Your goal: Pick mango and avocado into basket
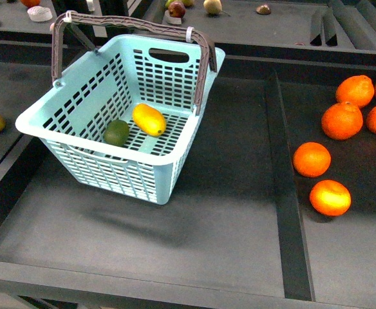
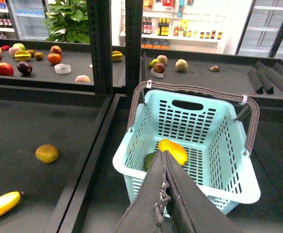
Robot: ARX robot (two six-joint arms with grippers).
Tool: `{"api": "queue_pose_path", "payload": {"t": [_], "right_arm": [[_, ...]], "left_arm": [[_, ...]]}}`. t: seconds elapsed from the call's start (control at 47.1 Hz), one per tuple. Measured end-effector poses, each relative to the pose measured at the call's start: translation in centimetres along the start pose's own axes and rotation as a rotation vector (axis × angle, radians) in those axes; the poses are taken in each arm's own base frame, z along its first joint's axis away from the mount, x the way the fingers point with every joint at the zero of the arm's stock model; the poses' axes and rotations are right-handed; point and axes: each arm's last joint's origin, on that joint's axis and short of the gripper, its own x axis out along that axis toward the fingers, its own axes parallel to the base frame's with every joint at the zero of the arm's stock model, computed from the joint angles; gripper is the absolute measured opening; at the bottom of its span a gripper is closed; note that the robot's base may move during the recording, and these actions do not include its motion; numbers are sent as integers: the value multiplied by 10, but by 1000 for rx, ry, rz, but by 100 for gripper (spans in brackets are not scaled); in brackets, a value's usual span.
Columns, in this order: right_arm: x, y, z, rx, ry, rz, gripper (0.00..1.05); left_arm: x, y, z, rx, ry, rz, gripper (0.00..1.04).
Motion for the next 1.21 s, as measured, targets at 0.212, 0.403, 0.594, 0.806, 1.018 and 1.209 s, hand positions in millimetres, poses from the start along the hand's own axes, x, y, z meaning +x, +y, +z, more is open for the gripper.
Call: {"api": "queue_pose_path", "payload": {"t": [0.212, 0.403, 0.594, 0.806, 1.018, 1.209], "right_arm": [[0, 0, 0, 0, 0, 0, 97], [0, 0, 0, 0, 0, 0, 97], [0, 0, 0, 0, 0, 0, 97], [0, 0, 0, 0, 0, 0, 97], [0, 0, 0, 0, 0, 0, 97], [0, 0, 0, 0, 0, 0, 97]], "left_arm": [[-9, 0, 2, 0, -10, 0, 3], [-15, 0, 2, 0, -10, 1, 3], [-20, 0, 2, 0, -11, 0, 3], [-32, 0, -1, 0, -4, 0, 3], [-32, 0, -1, 0, -5, 0, 3], [-32, 0, -1, 0, -5, 0, 3]]}}
